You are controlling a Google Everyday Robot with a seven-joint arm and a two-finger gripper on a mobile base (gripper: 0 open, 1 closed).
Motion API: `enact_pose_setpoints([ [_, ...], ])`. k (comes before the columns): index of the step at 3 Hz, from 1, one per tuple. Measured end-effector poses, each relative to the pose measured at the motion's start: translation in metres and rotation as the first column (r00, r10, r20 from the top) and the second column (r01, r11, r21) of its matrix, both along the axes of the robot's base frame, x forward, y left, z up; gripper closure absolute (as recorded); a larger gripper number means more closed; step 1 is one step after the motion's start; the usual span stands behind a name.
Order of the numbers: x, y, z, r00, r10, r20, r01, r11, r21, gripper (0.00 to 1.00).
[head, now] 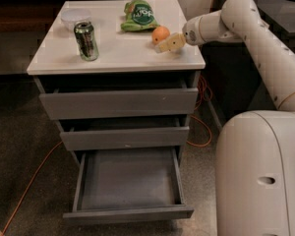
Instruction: Place orange into bottom drawer
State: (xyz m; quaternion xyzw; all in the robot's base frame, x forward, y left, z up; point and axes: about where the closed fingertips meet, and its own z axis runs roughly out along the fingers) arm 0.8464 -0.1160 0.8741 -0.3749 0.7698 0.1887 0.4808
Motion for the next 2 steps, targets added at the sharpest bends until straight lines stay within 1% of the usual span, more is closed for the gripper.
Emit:
enact_pose_setpoints([
  [1, 0.029, 0.005, -0.003, 0.9982, -0.056, 0.023, 0.055, 0.998, 0.041, 0.00],
  [2, 0.045, 0.015, -0.006, 0.9974, -0.067, 0.027, 0.065, 0.996, 0.062, 0.03],
])
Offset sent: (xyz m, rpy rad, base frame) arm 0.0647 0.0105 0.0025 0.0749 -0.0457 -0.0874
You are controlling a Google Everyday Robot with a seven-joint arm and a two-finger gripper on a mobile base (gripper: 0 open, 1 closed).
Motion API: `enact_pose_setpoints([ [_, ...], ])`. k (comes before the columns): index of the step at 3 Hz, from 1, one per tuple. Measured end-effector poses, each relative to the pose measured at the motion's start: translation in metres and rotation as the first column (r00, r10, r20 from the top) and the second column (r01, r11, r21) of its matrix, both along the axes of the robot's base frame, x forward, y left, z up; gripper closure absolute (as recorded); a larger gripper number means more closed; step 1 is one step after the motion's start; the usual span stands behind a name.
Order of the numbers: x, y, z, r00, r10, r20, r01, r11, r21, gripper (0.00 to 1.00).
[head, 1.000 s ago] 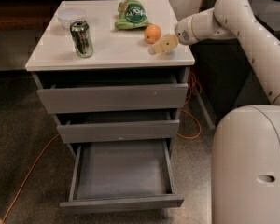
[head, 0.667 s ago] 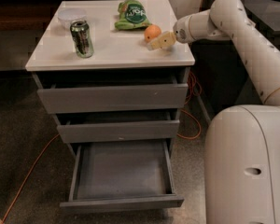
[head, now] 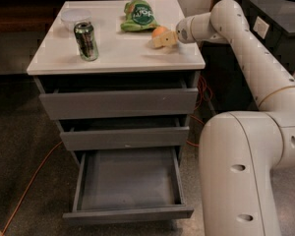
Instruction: Place orange into bottom drawer
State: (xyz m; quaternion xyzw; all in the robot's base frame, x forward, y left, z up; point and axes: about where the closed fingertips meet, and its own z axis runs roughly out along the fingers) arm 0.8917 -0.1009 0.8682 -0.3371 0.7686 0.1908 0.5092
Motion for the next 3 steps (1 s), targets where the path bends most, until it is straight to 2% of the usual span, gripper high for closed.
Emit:
enact_pose_setpoints([
  [1, 0.006, 0.005, -0.003, 1.0000, 0.002, -0.003, -0.002, 1.000, 0.009, 0.22],
  [2, 0.007, -0.001, 0.000, 0.9999, -0.002, 0.012, 0.002, 1.000, 0.015, 0.51],
  [3, -0.010, -0.011, 0.022, 0.9970, 0.005, 0.077, -0.006, 1.000, 0.010, 0.82],
])
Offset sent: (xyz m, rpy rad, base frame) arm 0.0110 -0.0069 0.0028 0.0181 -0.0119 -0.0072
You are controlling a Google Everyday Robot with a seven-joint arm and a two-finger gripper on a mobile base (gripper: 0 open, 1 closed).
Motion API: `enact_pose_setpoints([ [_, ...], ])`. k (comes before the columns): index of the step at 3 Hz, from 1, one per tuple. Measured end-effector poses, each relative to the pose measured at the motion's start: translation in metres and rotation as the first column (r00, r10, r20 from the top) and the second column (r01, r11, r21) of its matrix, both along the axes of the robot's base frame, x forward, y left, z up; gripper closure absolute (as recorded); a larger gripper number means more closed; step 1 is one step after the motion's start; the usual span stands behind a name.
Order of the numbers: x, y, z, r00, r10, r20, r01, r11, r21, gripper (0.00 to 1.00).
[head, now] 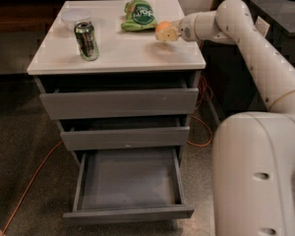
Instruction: Place orange into bottom drawer
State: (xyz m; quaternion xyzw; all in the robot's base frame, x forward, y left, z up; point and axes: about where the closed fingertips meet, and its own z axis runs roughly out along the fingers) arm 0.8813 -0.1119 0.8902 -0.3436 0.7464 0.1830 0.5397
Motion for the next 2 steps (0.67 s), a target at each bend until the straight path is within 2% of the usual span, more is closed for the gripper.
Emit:
enact_pose_setpoints([
  [1, -0.041, -0.011, 0.050, 0.9929, 0.009, 0.119, -0.009, 1.000, -0.005, 1.00],
  [2, -0.100, -0.026, 0.095, 0.9768, 0.002, 0.214, -0.004, 1.000, 0.009, 1.00],
])
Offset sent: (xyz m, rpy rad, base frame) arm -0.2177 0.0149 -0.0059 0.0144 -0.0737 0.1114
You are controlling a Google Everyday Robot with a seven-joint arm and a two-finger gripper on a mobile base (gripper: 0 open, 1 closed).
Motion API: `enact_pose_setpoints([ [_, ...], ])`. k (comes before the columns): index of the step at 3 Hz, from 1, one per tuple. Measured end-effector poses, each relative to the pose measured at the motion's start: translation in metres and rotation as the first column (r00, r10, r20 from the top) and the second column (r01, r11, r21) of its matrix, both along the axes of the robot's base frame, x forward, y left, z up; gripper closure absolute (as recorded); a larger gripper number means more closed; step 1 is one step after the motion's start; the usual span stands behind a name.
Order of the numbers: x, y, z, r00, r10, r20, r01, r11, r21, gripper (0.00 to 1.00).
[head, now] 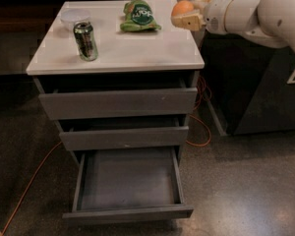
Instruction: Place orange into bottom drawer
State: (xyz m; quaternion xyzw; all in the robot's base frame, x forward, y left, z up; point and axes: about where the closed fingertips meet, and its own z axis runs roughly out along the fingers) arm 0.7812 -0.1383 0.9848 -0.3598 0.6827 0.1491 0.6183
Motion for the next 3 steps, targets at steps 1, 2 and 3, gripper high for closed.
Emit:
enact_pose_setpoints([
  [1, -0.057, 0.015, -0.030, 0.9967, 0.063, -0.051, -0.062, 0.998, 0.020, 1.00],
  [2, -0.091, 0.038, -0.092, 0.9760, 0.138, -0.169, -0.135, 0.990, 0.032, 1.00],
  [3, -0.115, 0.062, -0.157, 0.9152, 0.240, -0.324, -0.243, 0.970, 0.033, 1.00],
])
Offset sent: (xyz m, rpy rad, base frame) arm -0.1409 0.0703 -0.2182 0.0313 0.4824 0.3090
